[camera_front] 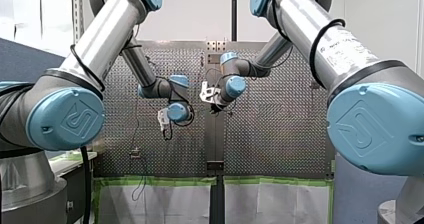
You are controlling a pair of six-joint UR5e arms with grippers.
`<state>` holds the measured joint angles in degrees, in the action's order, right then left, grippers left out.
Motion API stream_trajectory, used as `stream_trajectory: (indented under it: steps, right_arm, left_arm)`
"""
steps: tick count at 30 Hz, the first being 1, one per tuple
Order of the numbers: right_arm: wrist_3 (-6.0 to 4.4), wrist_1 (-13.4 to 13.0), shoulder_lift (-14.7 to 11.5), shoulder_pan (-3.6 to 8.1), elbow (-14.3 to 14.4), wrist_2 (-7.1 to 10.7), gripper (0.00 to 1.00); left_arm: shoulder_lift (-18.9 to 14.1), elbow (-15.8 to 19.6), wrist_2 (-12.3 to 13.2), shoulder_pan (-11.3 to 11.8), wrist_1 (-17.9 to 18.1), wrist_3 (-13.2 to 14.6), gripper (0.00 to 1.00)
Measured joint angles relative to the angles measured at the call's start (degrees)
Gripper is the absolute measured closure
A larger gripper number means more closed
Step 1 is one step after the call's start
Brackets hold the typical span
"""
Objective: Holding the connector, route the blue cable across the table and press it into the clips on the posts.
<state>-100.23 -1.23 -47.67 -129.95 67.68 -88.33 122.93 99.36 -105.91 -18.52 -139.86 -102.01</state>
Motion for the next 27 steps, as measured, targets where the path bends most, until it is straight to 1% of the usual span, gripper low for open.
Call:
stream_trajectory:
  steps: [5, 10, 11, 12, 13, 14, 15, 16, 17, 18, 20, 21, 22, 23, 24, 25, 27]
  right_arm:
    - [-0.08, -0.1, 0.0, 0.05, 0.0, -0.05, 1.00]
    - [-0.16, -0.1, 0.0, 0.07, 0.0, -0.02, 1.00]
    - [-0.18, -0.1, 0.0, 0.09, 0.0, -0.01, 1.00]
    - [-0.19, -0.1, 0.0, 0.11, 0.0, 0.00, 1.00]
    - [-0.21, -0.1, 0.0, 0.15, 0.0, 0.00, 1.00]
    - [-0.22, -0.1, 0.0, 0.19, 0.0, 0.00, 1.00]
    - [-0.23, -0.1, 0.0, 0.23, 0.0, 0.02, 1.00]
    - [-0.23, -0.1, 0.0, 0.30, 0.0, 0.05, 1.00]
    - [-0.24, -0.1, 0.0, 0.35, 0.0, 0.07, 1.00]
    - [-0.24, -0.1, 0.0, 0.40, 0.0, 0.08, 1.00]
    - [-0.26, -0.1, 0.0, 0.50, 0.0, 0.09, 1.00]
    - [-0.28, -0.1, 0.0, 0.54, 0.0, 0.10, 1.00]
    - [-0.29, -0.1, 0.0, 0.59, 0.0, 0.12, 1.00]
    - [-0.30, -0.1, 0.0, 0.63, 0.0, 0.14, 1.00]
    - [-0.29, 0.0, 0.0, 0.67, 0.0, 0.15, 1.00]
    - [-0.26, 0.0, 0.0, 0.72, 0.0, 0.18, 1.00]
    - [-0.18, 0.0, 0.0, 0.79, 0.0, 0.23, 1.00]
  left_arm:
    - [0.1, -2.1, 0.0, 0.0, -0.3, -0.2, 0.00]
    - [0.1, -2.6, 0.1, 0.0, -0.7, -0.3, 0.00]
    - [0.1, -2.7, 0.1, 0.0, -0.8, -0.3, 0.08]
    - [0.1, -2.7, 0.1, 0.0, -0.9, -0.3, 0.08]
    - [0.1, -2.7, 0.1, 0.0, -1.0, -0.3, 0.16]
    - [0.1, -2.7, 0.1, 0.0, -1.1, -0.3, 0.32]
    - [0.1, -2.7, 0.0, 0.0, -1.2, -0.3, 0.32]
    - [0.1, -2.7, 0.0, 0.0, -1.3, -0.2, 0.42]
    - [0.1, -2.7, 0.0, -0.1, -1.4, -0.2, 0.56]
    - [0.1, -2.7, 0.0, -0.1, -1.5, -0.2, 0.56]
    - [0.1, -2.7, 0.0, -0.2, -1.6, -0.1, 0.73]
    - [0.1, -2.7, 0.0, -0.2, -1.7, -0.1, 0.73]
    - [0.1, -2.7, -0.1, -0.3, -1.7, -0.1, 0.77]
    - [0.1, -2.7, -0.1, -0.3, -1.7, -0.1, 0.93]
    - [0.1, -2.7, -0.1, -0.4, -1.7, -0.1, 0.93]
    - [0.1, -2.7, -0.2, -0.4, -1.8, -0.1, 0.99]
    - [0.0, -2.7, -0.7, -0.6, -2.0, 0.0, 0.99]
